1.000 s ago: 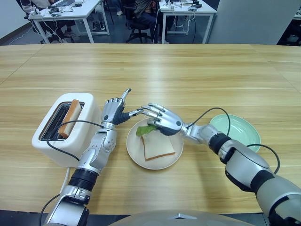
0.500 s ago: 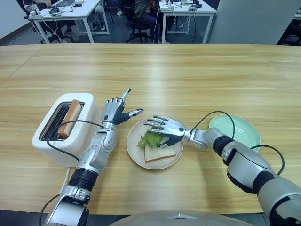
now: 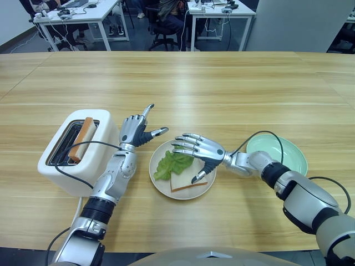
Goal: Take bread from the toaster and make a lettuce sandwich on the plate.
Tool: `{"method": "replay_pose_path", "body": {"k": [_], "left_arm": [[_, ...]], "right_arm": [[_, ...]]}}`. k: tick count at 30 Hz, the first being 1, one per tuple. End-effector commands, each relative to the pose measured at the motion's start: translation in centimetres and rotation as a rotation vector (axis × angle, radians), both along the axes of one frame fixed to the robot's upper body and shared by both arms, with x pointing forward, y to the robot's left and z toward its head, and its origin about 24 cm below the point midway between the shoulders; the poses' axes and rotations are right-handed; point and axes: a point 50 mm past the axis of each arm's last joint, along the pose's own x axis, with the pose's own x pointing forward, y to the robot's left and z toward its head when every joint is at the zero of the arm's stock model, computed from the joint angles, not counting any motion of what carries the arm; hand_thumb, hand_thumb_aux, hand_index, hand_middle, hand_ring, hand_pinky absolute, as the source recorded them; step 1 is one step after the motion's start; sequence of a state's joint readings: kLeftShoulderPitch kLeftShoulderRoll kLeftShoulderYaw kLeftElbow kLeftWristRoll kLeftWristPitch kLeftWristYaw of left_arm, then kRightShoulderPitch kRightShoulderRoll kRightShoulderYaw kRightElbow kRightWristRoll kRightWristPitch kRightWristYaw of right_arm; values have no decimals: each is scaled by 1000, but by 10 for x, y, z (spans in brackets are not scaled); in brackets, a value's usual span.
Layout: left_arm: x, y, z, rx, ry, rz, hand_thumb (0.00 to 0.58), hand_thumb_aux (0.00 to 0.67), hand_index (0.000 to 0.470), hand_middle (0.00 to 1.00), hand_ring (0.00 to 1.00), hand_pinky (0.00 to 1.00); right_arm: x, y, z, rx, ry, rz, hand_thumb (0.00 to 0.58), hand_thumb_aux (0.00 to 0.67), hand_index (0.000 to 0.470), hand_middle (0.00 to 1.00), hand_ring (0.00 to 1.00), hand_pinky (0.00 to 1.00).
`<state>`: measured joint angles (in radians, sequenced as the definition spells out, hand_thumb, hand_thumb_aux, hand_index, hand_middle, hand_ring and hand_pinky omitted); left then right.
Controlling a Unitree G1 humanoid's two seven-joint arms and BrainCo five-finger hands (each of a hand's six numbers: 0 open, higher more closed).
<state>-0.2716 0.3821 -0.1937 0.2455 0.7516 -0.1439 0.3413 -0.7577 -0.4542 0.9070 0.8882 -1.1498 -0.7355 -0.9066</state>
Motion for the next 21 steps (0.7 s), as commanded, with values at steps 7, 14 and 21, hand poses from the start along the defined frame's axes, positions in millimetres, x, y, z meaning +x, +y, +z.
{"method": "replay_pose_path", "body": {"k": [7,14,21], "left_arm": [[-9,-4,21,-188,-23,-81,0,0,0,1000,1000,1000],[-60,-9,102,-307,-244,-202,0,0,0,1000,1000,1000],[-89,56,132,-149,-349,125,0,0,0,894,894,894]], "right_arm": [[19,-26,35,351,-10,-217,0,0,0,0,0,0],[27,-69,67,734,14,-404,0,0,0,0,0,0],[26,-80,69,782,25,-447,0,0,0,0,0,0]]}}
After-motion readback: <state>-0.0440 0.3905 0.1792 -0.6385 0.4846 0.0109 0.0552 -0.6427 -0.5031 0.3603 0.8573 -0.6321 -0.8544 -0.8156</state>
